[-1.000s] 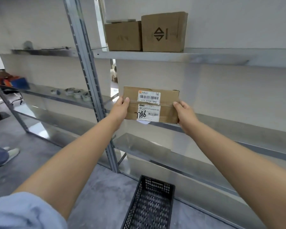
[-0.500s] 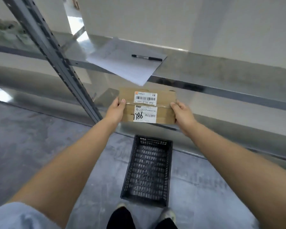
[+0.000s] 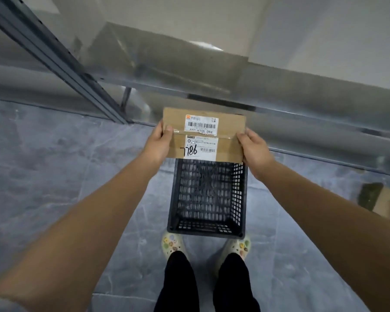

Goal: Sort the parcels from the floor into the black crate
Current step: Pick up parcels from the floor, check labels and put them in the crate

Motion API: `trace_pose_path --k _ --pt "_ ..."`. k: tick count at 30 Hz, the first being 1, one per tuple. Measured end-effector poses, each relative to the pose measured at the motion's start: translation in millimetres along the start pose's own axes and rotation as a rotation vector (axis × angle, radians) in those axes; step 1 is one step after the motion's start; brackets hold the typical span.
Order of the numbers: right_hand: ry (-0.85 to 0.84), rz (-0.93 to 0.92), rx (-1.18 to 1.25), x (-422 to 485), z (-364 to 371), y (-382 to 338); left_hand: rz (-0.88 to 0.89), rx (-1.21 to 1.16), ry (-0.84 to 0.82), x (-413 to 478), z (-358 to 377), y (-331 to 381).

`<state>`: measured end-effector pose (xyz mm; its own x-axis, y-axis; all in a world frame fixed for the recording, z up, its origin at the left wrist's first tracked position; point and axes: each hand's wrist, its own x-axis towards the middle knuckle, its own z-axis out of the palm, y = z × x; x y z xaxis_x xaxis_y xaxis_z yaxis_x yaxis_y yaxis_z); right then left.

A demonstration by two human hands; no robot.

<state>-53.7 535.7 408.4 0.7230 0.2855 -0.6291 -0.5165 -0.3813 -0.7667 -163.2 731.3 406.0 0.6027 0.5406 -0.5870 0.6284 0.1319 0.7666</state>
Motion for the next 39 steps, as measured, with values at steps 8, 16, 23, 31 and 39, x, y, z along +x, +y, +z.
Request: trace_pose_path --k 8,16,23,31,39 --pt "0.027 -0.010 -0.047 103 19 109 -0.020 -0.041 -0.022 89 45 -110" --pt "0.037 0.023 -0.076 213 25 210 -0.062 -0.110 0.048 183 104 -203" --pt "0.115 0.005 -0.051 276 39 268 -0.014 -0.050 0.171 243 148 -247" --pt "0.172 -0.049 -0.074 309 55 304 0.002 0.144 0.329 278 170 -287" --pt "0.248 -0.093 -0.062 312 61 314 0.068 0.316 0.381 278 173 -295"
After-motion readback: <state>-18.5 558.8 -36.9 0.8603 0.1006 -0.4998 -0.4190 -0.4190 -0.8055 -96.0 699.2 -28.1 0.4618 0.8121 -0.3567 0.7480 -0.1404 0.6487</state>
